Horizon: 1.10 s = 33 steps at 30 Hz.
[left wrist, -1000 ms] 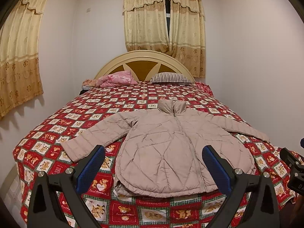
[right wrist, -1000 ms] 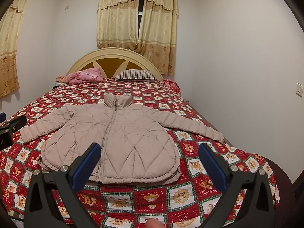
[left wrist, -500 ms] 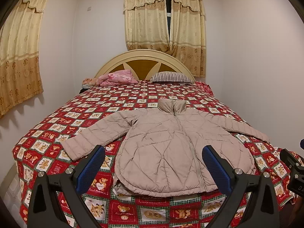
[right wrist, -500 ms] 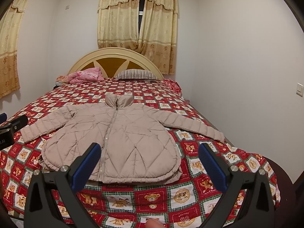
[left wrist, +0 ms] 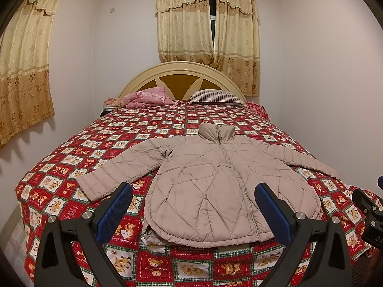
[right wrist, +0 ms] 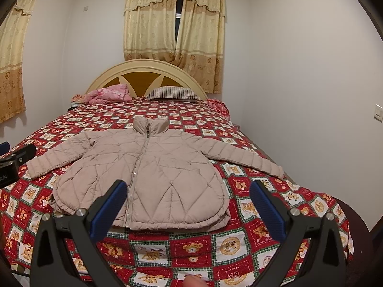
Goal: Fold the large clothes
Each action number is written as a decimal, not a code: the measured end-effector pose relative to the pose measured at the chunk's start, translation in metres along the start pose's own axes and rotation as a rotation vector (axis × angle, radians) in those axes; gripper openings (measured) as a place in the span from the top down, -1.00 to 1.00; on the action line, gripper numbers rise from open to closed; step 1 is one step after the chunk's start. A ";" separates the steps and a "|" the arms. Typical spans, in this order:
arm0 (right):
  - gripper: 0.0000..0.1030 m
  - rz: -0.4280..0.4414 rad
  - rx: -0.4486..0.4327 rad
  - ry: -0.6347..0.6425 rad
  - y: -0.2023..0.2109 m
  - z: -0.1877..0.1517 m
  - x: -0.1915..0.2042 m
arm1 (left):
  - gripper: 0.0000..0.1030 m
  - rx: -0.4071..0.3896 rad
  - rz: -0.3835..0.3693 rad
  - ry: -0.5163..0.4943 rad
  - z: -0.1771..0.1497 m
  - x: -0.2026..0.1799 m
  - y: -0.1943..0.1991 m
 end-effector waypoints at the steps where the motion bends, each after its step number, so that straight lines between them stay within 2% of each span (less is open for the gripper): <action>1: -1.00 0.001 0.000 0.000 0.000 -0.001 0.001 | -0.98 0.000 0.000 -0.001 0.000 0.000 0.000; 25: -1.00 0.064 0.014 -0.016 -0.006 -0.003 -0.004 | -0.98 0.010 -0.005 0.006 -0.003 0.003 -0.003; 33: -1.00 0.206 0.066 -0.110 -0.034 -0.010 -0.020 | -0.98 0.019 -0.053 0.042 -0.001 0.011 -0.024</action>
Point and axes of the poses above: each gripper's, at about its wrist camera, not at the fingertips, and y roughly against the way its jaws point, x to its left, z to its top, the point moved 3 cm from there along -y, roughly the way its jaws point, and after that the axes turned 8 degrees about x, right-handed, at the moved point
